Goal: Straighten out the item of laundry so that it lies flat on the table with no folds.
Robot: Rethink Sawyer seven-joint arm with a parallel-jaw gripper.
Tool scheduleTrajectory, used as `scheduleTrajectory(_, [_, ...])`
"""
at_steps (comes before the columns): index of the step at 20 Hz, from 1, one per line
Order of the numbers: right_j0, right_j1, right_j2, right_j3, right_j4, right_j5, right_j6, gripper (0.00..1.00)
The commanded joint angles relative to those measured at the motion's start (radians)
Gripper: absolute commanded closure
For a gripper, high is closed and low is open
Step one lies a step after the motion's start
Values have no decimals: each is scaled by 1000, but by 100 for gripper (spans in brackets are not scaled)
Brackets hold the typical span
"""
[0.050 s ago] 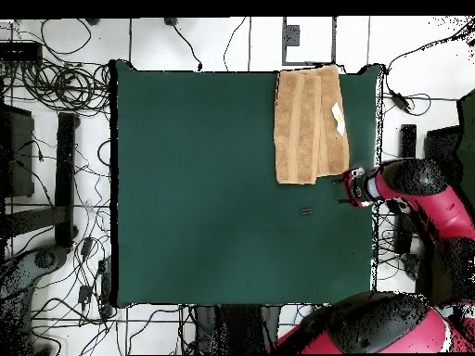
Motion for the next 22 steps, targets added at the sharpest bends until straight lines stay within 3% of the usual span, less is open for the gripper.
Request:
scheduleTrajectory(1, [41,73,37,128,83,49,262,0])
scheduleTrajectory(11, [41,84,35,115,137,194,294,0])
scheduleTrajectory(22, [77,63,57,198,253,278,351,0])
